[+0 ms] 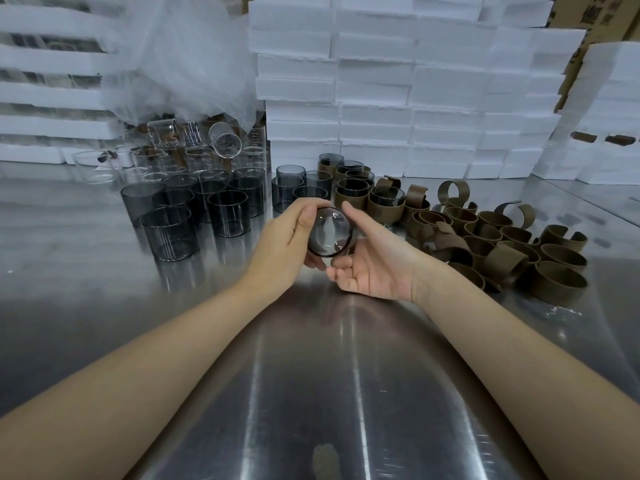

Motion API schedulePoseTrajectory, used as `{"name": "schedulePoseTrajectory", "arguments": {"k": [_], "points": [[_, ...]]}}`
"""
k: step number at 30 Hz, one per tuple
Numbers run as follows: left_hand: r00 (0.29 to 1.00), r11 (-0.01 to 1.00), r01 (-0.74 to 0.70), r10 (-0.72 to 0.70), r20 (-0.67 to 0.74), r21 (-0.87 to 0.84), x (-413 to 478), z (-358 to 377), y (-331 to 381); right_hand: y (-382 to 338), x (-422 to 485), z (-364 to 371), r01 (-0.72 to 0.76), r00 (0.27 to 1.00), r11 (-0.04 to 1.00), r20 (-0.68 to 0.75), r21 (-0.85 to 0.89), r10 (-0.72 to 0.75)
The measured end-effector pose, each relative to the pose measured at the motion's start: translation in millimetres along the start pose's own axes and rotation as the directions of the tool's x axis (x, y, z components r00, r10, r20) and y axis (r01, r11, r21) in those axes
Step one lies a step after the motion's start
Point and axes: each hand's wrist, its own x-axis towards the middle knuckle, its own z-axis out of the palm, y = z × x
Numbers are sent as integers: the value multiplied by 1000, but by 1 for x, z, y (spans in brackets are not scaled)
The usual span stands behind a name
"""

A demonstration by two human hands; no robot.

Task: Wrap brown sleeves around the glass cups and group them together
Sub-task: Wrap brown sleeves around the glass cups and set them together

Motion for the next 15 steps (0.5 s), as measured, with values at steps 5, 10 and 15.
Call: {"name": "schedulePoseTrajectory", "arguments": {"k": [5,10,15], "points": [[985,997,60,-52,164,-45,0,2,-1,-2,-1,-2,47,998,998,-54,40,-45],[984,998,41,-31,174,-53,1,0,1,-2,1,-5,65,995,997,-74,47,-62],[989,994,57,-43,140,-98,3,0,6,-2,2,-7,81,994,997,-75,12,-80]]}}
